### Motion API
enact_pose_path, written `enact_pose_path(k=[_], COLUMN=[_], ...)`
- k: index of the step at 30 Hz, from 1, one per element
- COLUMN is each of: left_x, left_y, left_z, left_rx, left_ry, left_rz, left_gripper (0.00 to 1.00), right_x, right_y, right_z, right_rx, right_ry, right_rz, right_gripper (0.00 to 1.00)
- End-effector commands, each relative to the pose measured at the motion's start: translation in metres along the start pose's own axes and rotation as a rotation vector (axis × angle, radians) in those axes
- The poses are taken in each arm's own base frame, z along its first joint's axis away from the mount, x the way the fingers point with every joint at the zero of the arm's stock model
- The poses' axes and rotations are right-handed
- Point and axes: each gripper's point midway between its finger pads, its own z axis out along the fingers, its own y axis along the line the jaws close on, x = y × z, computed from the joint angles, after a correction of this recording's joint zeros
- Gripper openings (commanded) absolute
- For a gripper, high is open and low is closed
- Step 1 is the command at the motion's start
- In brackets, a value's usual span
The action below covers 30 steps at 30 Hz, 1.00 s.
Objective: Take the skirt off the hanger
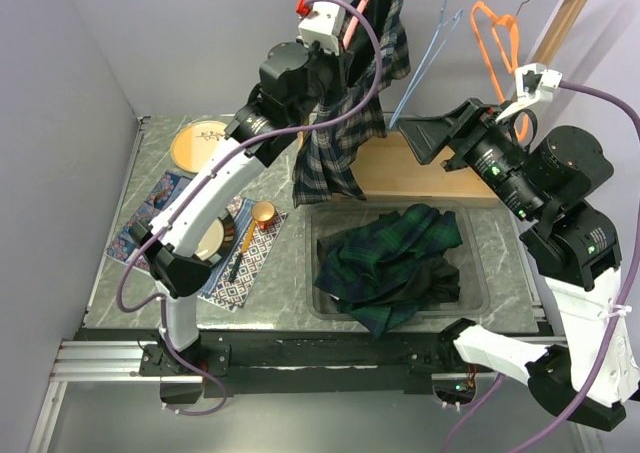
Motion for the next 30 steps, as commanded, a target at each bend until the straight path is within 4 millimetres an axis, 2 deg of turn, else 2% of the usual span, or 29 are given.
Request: enact_pose_path(k=[1,5,6,16,18,20,21,22,23,25,26,28,29,30], left_x=[-0.189,-0.196,-0.188,-0.186,-0.188,-0.176,-0.183,-0.182,-0.179,-0.179,-0.173,-0.18,-0.175,-0.182], left_y=[-0.004,-0.001,-0.001,0.01,0.01,0.008,0.01,0.011,0.012,0.016,0.017,0.024,0.026,0.029], left_z=[-0.082,-0.093,-0.091,-0.121,-0.131,-0.133,-0.146,-0.15,-0.158,-0.167,-0.169,-0.183,-0.185,-0.196], left_rx=[0.073,0.073,0.071,0.046,0.056,0.069,0.077,0.078,0.08,0.07,0.063,0.045,0.035,0.031], left_ry=[-0.483,-0.484,-0.453,-0.408,-0.404,-0.364,-0.378,-0.378,-0.37,-0.366,-0.347,-0.362,-0.35,-0.366], left_rz=[-0.127,-0.147,-0.141,-0.15,-0.166,-0.178,-0.187,-0.197,-0.215,-0.233,-0.243,-0.257,-0.269,-0.279], left_gripper=[0.01,0.01,0.01,0.01,0.01,0.01,0.01,0.01,0.01,0.01,0.01,0.01,0.01,0.01], right_x=[-0.013,-0.01,-0.009,0.003,0.013,0.025,0.031,0.042,0.039,0.052,0.052,0.067,0.07,0.073], right_y=[0.012,0.012,0.011,0.009,0.012,0.01,0.013,0.009,0.014,0.017,0.022,0.032,0.037,0.041], right_z=[-0.01,-0.011,-0.011,-0.017,-0.015,-0.006,-0.004,0.001,0.004,0.011,0.016,0.03,0.034,0.037], right_rx=[-0.042,-0.039,-0.036,-0.038,-0.058,-0.063,-0.082,-0.076,-0.094,-0.107,-0.122,-0.119,-0.122,-0.116], right_ry=[-0.033,-0.021,-0.018,0.027,0.08,0.124,0.143,0.166,0.142,0.152,0.137,0.162,0.16,0.156], right_rz=[-0.004,0.009,0.01,0.013,0.008,0.014,0.017,0.024,0.037,0.06,0.062,0.05,0.046,0.045], right_gripper=[0.89,0.9,0.9,0.89,0.89,0.9,0.9,0.9,0.91,0.92,0.93,0.93,0.94,0.94])
